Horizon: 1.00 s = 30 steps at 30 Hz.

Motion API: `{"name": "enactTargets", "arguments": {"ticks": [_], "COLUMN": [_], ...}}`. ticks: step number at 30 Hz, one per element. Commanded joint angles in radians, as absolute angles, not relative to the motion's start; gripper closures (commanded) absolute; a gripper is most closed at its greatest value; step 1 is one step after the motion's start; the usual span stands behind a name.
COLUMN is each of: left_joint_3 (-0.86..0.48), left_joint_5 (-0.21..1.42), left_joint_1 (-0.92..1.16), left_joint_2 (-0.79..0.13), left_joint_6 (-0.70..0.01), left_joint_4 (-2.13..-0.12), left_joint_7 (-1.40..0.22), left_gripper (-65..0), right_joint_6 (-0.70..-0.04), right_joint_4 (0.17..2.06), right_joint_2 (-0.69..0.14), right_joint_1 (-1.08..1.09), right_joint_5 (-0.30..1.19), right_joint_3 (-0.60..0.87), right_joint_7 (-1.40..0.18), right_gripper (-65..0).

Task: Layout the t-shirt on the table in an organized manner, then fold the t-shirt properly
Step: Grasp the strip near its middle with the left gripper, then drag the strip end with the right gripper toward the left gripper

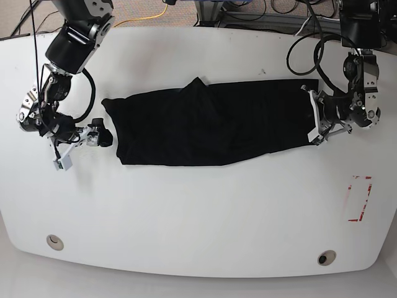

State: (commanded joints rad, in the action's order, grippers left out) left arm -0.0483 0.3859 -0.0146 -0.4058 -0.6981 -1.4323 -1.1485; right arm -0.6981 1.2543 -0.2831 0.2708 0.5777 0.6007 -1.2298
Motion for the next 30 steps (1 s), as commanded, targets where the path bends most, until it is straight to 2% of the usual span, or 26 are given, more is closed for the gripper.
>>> {"name": "enactTargets", "arguments": {"ticks": [6, 10, 16, 22, 29, 30], "left_joint_3": [-0.048, -0.048, -0.048, -0.048, -0.048, -0.048], "left_joint_5": [0.386, 0.386, 0.386, 0.386, 0.386, 0.386], "left_joint_1": [-0.015, -0.015, -0.015, -0.015, -0.015, -0.015], "left_joint_2": [-0.406, -0.406, -0.406, -0.406, -0.406, -0.406], "left_joint_6": [-0.698, -0.698, -0.698, -0.698, -0.698, -0.698], "left_joint_4": [-1.435, -1.435, -1.435, -1.435, -1.435, -1.435], "left_joint_7": [-1.148, -1.148, -1.148, -1.148, -1.148, -1.148], "left_gripper": [-5.4, -5.4, -5.4, -5.4, -5.4, -5.4], "right_joint_6": [-0.698, -0.698, -0.698, -0.698, -0.698, -0.698], "right_joint_4": [1.148, 1.156, 1.221, 1.242, 1.244, 1.245], "right_joint_2": [-0.288, -0.237, -0.166, -0.090, -0.071, -0.071], "right_joint_1": [0.269, 0.268, 0.246, 0.239, 0.226, 0.225], "right_joint_5": [0.641, 0.638, 0.645, 0.636, 0.636, 0.639], "right_joint_3": [0.596, 0.588, 0.476, 0.463, 0.424, 0.418], "right_joint_7": [-1.222, -1.230, -1.230, -1.230, -1.221, -1.213], "right_gripper": [-65.0, -65.0, -65.0, -65.0, -65.0, -62.8]}}
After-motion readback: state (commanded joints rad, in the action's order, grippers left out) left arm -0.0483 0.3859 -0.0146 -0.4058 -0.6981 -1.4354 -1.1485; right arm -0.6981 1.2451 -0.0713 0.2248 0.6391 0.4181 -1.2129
